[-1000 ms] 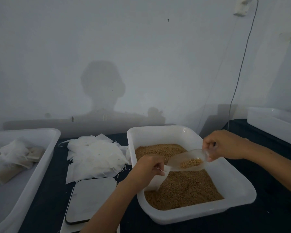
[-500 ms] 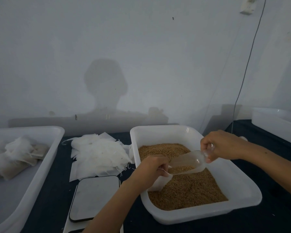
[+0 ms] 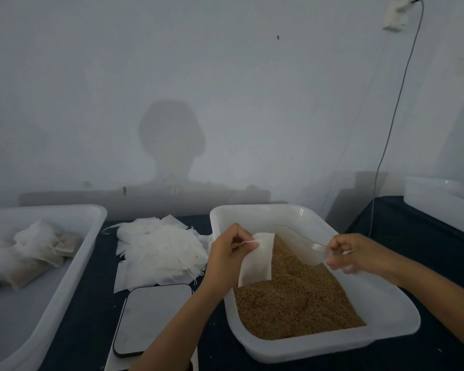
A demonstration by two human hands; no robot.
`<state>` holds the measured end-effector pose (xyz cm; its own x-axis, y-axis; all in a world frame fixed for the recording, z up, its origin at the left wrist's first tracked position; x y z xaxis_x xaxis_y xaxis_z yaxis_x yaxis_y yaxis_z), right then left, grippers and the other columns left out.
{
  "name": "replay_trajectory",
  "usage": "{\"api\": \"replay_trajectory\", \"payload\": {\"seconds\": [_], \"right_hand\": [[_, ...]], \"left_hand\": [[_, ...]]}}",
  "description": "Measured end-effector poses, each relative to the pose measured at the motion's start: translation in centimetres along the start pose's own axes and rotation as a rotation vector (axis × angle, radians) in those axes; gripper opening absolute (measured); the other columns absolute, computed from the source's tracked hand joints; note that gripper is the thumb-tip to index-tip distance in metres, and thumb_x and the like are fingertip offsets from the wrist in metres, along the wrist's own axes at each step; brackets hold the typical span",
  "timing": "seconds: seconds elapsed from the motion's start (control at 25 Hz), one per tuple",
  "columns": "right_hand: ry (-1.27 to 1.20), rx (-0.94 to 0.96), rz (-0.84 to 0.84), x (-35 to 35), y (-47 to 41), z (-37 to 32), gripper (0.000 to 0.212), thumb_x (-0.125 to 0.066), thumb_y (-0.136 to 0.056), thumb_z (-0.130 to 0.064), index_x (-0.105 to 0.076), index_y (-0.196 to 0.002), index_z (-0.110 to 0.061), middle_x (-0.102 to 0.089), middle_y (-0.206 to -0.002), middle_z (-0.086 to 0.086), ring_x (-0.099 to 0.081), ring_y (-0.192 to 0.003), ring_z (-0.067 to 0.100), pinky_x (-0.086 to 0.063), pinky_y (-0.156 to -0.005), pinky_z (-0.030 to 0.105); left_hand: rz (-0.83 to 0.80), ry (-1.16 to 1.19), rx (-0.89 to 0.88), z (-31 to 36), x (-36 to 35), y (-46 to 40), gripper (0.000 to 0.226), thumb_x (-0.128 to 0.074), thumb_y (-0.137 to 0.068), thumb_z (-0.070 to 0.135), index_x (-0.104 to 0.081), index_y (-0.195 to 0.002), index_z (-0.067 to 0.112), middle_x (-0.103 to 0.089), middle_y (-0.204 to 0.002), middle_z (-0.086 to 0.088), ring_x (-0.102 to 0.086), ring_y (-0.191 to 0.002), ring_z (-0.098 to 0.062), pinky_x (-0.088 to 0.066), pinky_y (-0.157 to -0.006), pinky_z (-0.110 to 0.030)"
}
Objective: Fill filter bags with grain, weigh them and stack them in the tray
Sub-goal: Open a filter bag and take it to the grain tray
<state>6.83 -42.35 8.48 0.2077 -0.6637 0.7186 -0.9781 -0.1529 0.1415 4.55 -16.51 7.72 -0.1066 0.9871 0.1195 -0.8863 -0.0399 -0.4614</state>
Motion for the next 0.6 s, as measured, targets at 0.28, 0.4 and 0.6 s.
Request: {"api": "replay_trajectory", "payload": {"seconds": [0.28, 0.4, 0.6], "right_hand": [[0.418, -0.108, 0.051, -6.8, -3.0, 1.5, 0.016, -0.046, -0.098, -0.023, -0.046, -0.084, -0.016, -0.048, -0.093, 0.004, -0.048, -0.079, 0.014, -0.036, -0.061, 0.021], [0.614, -0.215, -0.032, -9.2, -2.9, 2.0, 0.024, -0.038, -0.102, -0.022, -0.055, -0.115, -0.012, -0.054, -0.123, 0.007, -0.051, -0.117, 0.022, -0.043, -0.085, 0.024], [0.753, -0.175, 0.094, -9.2, -1.2, -2.3, 0.048, -0.043, -0.098, -0.029, -0.033, -0.14, -0.01, -0.028, -0.149, 0.012, -0.032, -0.134, 0.028, -0.029, -0.109, 0.039]], "left_hand": [[0.055, 0.032, -0.058, 2.7, 4.0, -0.9, 0.024, -0.064, -0.084, 0.0, -0.055, -0.07, 0.017, -0.062, -0.079, 0.007, -0.056, -0.077, -0.006, -0.044, -0.068, -0.012], [0.075, 0.031, -0.047, 2.7, 6.0, -0.1, 0.023, -0.064, -0.084, 0.0, -0.056, -0.07, 0.015, -0.062, -0.079, 0.007, -0.057, -0.078, -0.009, -0.045, -0.068, -0.012], [0.066, 0.033, -0.034, 2.4, 9.4, 1.9, 0.021, -0.064, -0.084, -0.001, -0.057, -0.071, 0.013, -0.064, -0.075, 0.012, -0.058, -0.075, -0.003, -0.047, -0.071, -0.013]]}}
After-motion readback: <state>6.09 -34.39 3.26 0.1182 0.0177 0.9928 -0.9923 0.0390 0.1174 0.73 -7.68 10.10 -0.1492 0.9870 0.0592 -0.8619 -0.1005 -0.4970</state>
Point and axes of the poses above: each hand's wrist, its own y-axis away from the middle knuckle, its own x-axis out of the back of the hand, z = x × y, the point moved 9 cm from there along -y, towards the middle knuckle
